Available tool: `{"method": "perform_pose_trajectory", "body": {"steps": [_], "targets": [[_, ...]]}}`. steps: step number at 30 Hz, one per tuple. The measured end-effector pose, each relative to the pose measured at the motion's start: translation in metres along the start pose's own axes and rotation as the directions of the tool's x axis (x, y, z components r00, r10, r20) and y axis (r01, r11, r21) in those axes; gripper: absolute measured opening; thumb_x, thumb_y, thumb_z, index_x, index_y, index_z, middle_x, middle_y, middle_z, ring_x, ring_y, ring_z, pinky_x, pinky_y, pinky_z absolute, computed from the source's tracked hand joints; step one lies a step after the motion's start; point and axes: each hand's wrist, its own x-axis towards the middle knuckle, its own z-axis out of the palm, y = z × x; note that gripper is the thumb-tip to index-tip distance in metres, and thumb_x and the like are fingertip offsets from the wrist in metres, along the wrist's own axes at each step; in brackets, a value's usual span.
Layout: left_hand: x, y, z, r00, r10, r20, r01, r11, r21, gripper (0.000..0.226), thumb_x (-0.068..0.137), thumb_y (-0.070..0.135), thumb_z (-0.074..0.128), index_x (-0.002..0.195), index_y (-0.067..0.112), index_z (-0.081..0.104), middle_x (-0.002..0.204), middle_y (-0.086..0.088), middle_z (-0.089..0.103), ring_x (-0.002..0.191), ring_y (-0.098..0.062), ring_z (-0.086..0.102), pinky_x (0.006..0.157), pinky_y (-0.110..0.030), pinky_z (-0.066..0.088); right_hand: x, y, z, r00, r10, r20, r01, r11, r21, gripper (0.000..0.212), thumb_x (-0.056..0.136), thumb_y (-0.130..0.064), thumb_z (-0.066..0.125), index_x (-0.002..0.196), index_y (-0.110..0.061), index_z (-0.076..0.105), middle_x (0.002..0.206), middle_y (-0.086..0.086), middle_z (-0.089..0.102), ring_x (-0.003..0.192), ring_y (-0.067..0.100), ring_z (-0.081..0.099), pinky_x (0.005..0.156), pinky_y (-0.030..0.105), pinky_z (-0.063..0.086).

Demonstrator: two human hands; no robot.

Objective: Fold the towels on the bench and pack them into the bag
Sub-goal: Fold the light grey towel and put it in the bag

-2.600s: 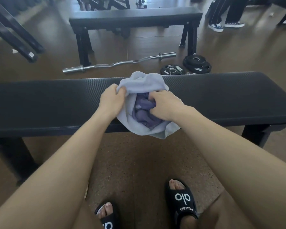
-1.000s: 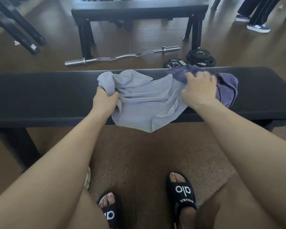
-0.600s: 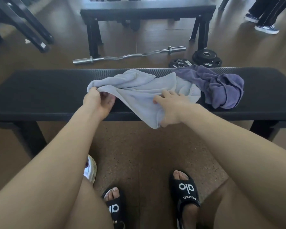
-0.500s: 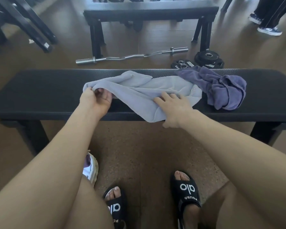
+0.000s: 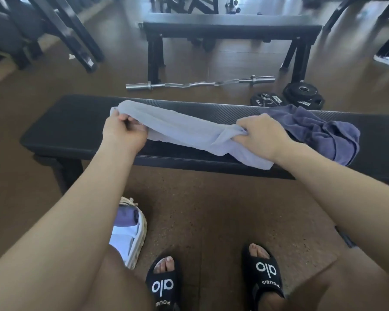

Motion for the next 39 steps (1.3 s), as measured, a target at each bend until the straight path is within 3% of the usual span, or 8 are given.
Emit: {"method": "perform_pose_trajectory", "body": {"steps": [4,8,17,19,21,27,35,39], "targets": [[0.003,0.006,0.052,1.000,-0.001,0.024,-0.004,0.982,0.190,0.044,0.110,0.023,0.034,0.068,0.018,0.045,0.047,0.006,0.039,0.036,-0.007,0.031,0.041,-0.016,0.026,0.043,0.015,-0.037,0.987,0.132,-0.092,-0.131,0.991,0.014,0.031,0.095,-0.033,0.052,0.068,-0.017,0.050,0.078,0.007,0.057,0.079,0.033,0.054,0.069,0.037,0.041],[0.016,0.018,0.113,1.000,0.015,0.008,-0.017,0.874,0.486,0.044,0.104,0.010,0.024,0.065,0.018,0.039,0.042,0.005,0.033,0.038,-0.008,0.021,0.045,-0.017,0.013,0.088,0.027,-0.075,0.952,0.238,-0.194,-0.250,0.968,-0.038,0.026,0.097,-0.028,0.048,0.087,-0.011,0.063,0.093,0.017,0.064,0.081,0.036,0.054,0.072,0.038,0.042],[0.045,0.063,0.188,0.930,0.312,0.192,-0.366,0.783,0.503,0.019,0.095,0.016,0.059,0.077,0.019,0.059,0.052,0.008,0.047,0.041,-0.005,0.040,0.043,-0.017,0.031,0.143,0.022,-0.137,0.800,0.231,-0.554,-0.301,0.953,-0.037,0.022,0.088,-0.013,0.049,0.102,-0.003,0.064,0.108,0.028,0.064,0.101,0.048,0.061,0.082,0.048,0.050],[0.051,0.066,0.160,0.922,0.359,0.147,-0.385,0.800,0.460,0.006,0.092,0.021,0.065,0.091,0.016,0.068,0.064,0.004,0.064,0.053,-0.009,0.057,0.051,-0.019,0.045,0.132,0.026,-0.118,0.837,0.144,-0.527,-0.232,0.967,-0.104,0.015,0.086,-0.013,0.055,0.095,-0.003,0.061,0.103,0.026,0.063,0.097,0.046,0.061,0.076,0.047,0.049],[0.056,0.066,0.118,0.928,0.366,0.070,-0.356,0.817,0.454,0.024,0.092,0.027,0.067,0.110,0.012,0.072,0.086,0.003,0.077,0.073,-0.012,0.073,0.061,-0.022,0.056,0.109,0.031,-0.084,0.907,0.030,-0.421,-0.114,0.978,-0.177,0.011,0.084,-0.014,0.060,0.090,-0.005,0.059,0.098,0.021,0.063,0.093,0.043,0.061,0.070,0.046,0.049],[0.045,0.046,-0.002,0.941,0.301,-0.156,-0.216,0.886,0.410,0.032,0.096,0.020,0.064,0.128,0.014,0.065,0.113,-0.006,0.075,0.097,-0.021,0.075,0.074,-0.033,0.063,0.025,0.039,0.020,0.991,-0.126,-0.035,0.109,0.943,-0.314,0.010,0.080,-0.014,0.066,0.079,-0.015,0.056,0.083,0.008,0.063,0.079,0.036,0.065,0.054,0.038,0.048],[0.025,0.048,-0.070,0.898,0.348,-0.271,-0.201,0.870,0.449,0.016,0.097,0.011,0.054,0.110,0.016,0.062,0.098,0.001,0.066,0.093,-0.014,0.066,0.079,-0.024,0.058,-0.013,0.059,0.040,0.988,-0.151,0.040,0.155,0.980,-0.127,0.023,0.089,-0.021,0.063,0.080,-0.026,0.043,0.084,-0.005,0.053,0.081,0.024,0.057,0.055,0.034,0.043],[0.026,0.059,-0.073,0.891,0.342,-0.299,-0.200,0.886,0.418,0.032,0.085,-0.006,0.037,0.087,0.014,0.061,0.081,0.002,0.065,0.073,-0.015,0.063,0.060,-0.022,0.057,-0.019,0.066,0.038,0.992,-0.120,0.033,0.123,0.983,-0.137,0.030,0.077,-0.019,0.069,0.075,-0.025,0.040,0.082,-0.005,0.053,0.080,0.024,0.057,0.054,0.029,0.033]]}}
